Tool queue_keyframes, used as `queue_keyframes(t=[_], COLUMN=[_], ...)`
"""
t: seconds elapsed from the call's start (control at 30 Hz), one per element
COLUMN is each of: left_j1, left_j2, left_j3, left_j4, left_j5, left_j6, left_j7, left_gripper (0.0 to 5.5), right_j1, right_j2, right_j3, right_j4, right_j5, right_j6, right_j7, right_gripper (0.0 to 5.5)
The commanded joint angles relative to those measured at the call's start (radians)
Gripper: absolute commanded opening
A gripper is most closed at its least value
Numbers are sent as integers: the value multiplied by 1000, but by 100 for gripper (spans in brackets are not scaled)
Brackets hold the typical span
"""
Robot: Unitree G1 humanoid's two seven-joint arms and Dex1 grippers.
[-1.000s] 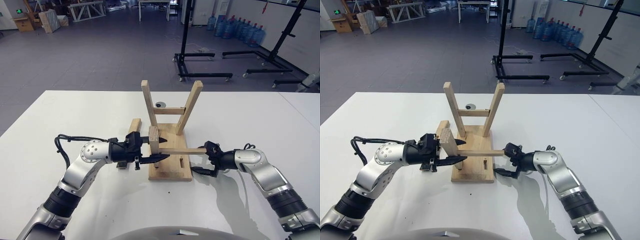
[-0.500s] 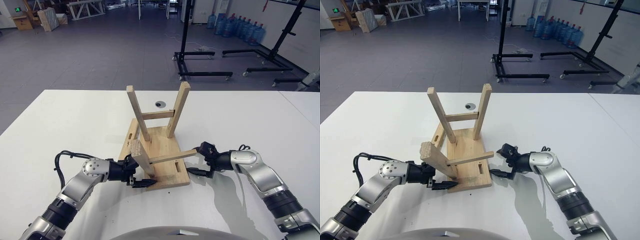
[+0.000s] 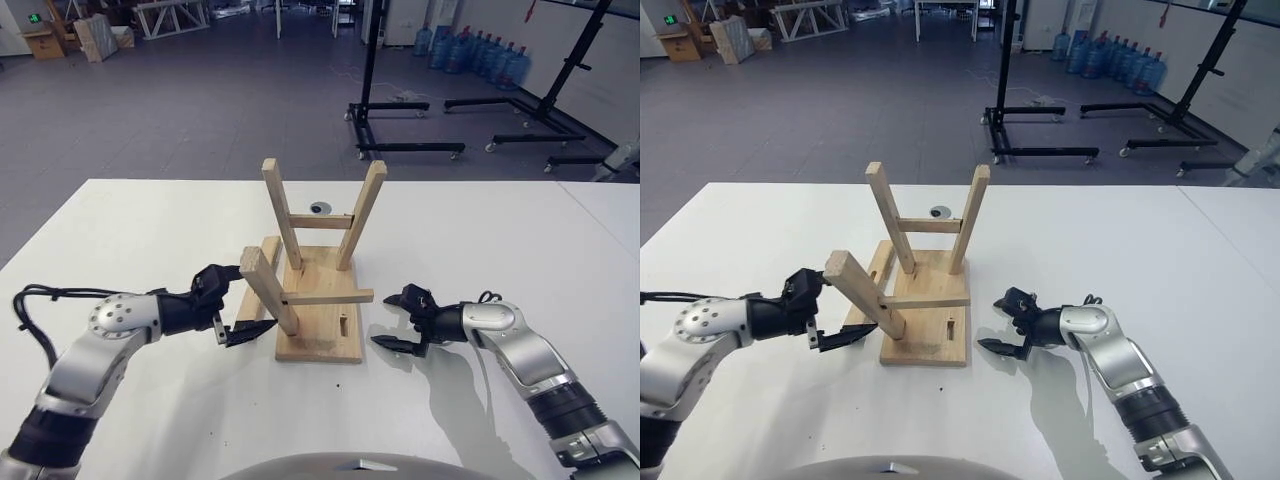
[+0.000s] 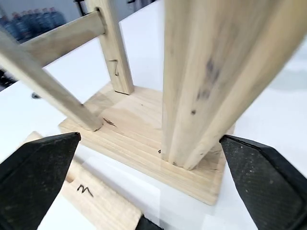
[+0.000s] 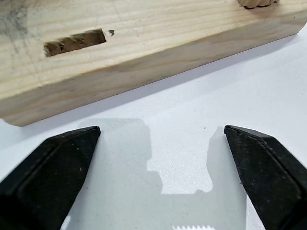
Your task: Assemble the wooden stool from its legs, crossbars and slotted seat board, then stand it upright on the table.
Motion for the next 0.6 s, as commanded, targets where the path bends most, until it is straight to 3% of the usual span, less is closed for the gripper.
queue_keyframes(t=[0.03,0.17,0.3,0.6], left_j1=[125,169,133,-212], left_j2=[41,61,29,-294], left_j3=[114,158,109,30], left_j4=[-164,-185,-132,56], left_j5=[-76,-47,7,37], left_j6=[113,203,317,593], left_j7=[44,124,255,614], left_gripper=[530,530,530,530], right_j1=[34,33,30,0], right_j2=[-10,-7,-2,28], right_j3=[6,3,3,14], right_j4=[18,24,35,70], right_j5=[-17,-16,-19,-29], right_j6=[11,6,-1,-10], right_j7=[-14,-24,-30,-53], right_gripper=[477,477,477,477])
